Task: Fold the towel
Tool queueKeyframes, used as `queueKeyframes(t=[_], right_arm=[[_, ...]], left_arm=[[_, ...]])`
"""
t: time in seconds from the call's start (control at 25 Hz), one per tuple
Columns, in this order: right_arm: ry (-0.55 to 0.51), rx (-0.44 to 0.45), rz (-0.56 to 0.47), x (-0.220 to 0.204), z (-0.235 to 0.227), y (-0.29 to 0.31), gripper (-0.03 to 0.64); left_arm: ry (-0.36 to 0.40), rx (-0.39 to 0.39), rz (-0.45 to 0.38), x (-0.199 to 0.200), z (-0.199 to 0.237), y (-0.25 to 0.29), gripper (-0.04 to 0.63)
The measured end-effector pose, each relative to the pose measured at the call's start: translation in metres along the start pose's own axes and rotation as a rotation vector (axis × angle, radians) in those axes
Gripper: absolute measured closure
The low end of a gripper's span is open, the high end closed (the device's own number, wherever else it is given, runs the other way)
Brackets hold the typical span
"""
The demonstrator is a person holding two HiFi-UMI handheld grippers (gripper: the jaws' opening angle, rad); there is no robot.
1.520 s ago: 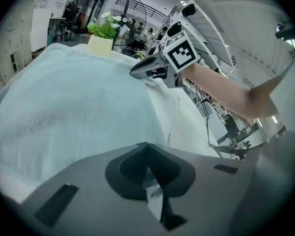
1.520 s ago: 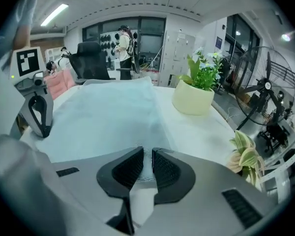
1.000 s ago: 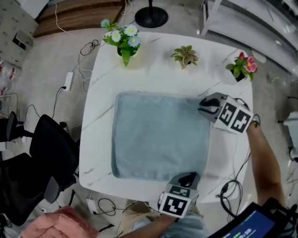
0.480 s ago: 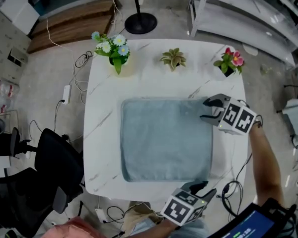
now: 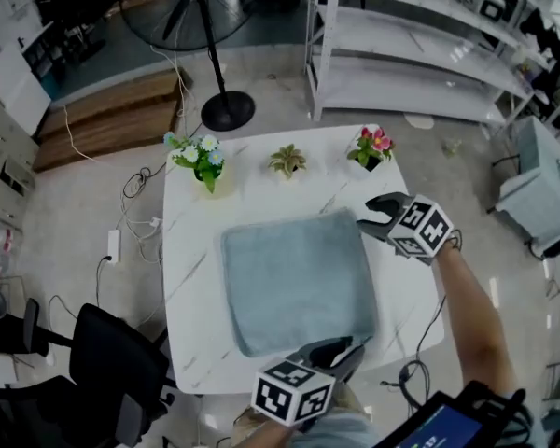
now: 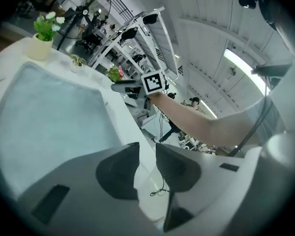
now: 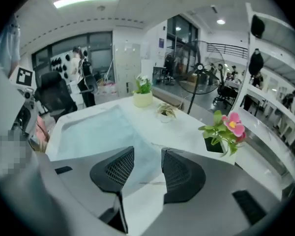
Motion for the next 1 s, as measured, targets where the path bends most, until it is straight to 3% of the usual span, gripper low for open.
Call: queueKeyframes(t=[0.32, 0.52, 0.8, 1.0], right_arm=[[0.171, -0.154, -0.063, 0.01, 0.024, -0.074, 0.425], [0.291, -0.215, -0.115, 0.011, 0.044, -0.1, 0.425], [0.47, -0.216, -0.114, -0.022, 0.064, -0.091, 0.425], [0.561, -0.191, -0.043, -0.058, 0.075, -0.062, 0.425]], left_arm=[[0.069, 0.14, -0.118, 0.014, 0.024, -0.094, 0.489], [0.179, 0.261, -0.189, 0.039, 0.043, -0.144, 0.494], [0.365, 0.492, -0.267, 0.06, 0.071, -0.185, 0.558], [0.36, 0.58, -0.285, 0.051, 0.092, -0.189, 0.577]])
Point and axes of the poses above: the fingertips, and each gripper's own axes: y forward along the fingers, z to its left, x out of its top, the point moved 4 cm from there along -y, backward along the fingers, and after that the axes turned 10 degrees about -x, right-handed, at the moved point
